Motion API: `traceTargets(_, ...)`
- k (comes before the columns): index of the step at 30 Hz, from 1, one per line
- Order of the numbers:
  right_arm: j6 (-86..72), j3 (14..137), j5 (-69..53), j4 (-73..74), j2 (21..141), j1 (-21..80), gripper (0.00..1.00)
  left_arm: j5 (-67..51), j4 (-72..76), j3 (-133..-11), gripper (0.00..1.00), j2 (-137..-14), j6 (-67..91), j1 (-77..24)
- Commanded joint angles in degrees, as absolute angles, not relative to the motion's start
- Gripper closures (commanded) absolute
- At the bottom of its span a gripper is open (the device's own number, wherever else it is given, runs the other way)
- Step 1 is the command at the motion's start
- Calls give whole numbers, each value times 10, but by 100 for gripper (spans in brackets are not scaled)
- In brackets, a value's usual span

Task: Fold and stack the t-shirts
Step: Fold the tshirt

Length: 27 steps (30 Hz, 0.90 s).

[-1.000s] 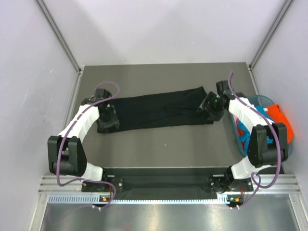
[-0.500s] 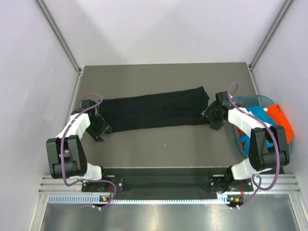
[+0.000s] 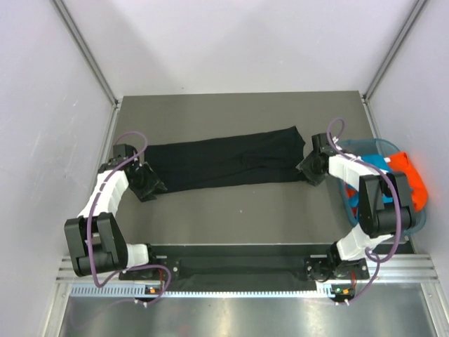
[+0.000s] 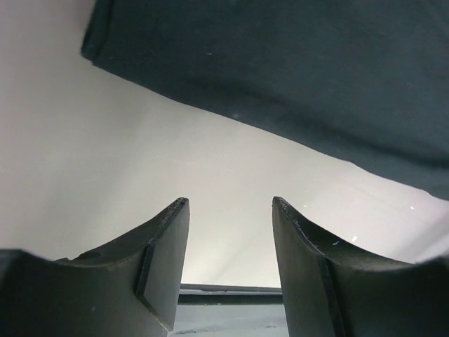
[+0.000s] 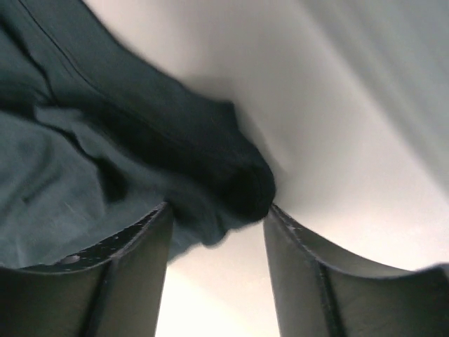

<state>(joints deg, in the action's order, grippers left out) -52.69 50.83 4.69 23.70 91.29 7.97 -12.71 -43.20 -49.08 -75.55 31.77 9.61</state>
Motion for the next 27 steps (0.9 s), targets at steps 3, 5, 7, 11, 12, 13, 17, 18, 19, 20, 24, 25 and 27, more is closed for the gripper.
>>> traceTargets(3,-490,555,85,174,958,75,66,-161,-409,-518,45,-739,308,98)
traceTargets(5,-474,597,97,176,984,75,91,-161,-407,-524,46,-737,308,98)
traceTargets(7,-468,623,114,182,998,75,98,-160,-406,-530,46,-736,308,98)
traceTargets(11,-417,706,152,194,1046,69,100,-153,-404,-548,47,-736,307,89)
traceTargets(12,-406,724,161,193,1057,69,100,-151,-403,-553,47,-740,307,85)
traceTargets(13,-396,761,163,185,1079,67,100,-150,-403,-562,46,-744,308,77)
traceTargets(17,-295,882,159,170,1160,60,98,-147,-384,-593,43,-767,308,39)
traceTargets(18,-279,909,155,164,1178,60,98,-143,-379,-600,42,-780,308,28)
traceTargets(19,-266,963,147,160,1219,59,96,-136,-375,-617,41,-787,308,6)
traceTargets(20,-238,993,131,157,1242,55,95,-123,-369,-626,40,-795,306,2)
traceTargets(24,-206,1139,99,167,1342,52,92,-136,-341,-670,36,-861,274,-25)
traceTargets(25,-206,1184,92,168,1373,51,89,-142,-331,-680,34,-876,264,-25)
traceTargets(27,-202,1222,69,166,1398,48,81,-163,-355,-709,34,-936,222,-18)
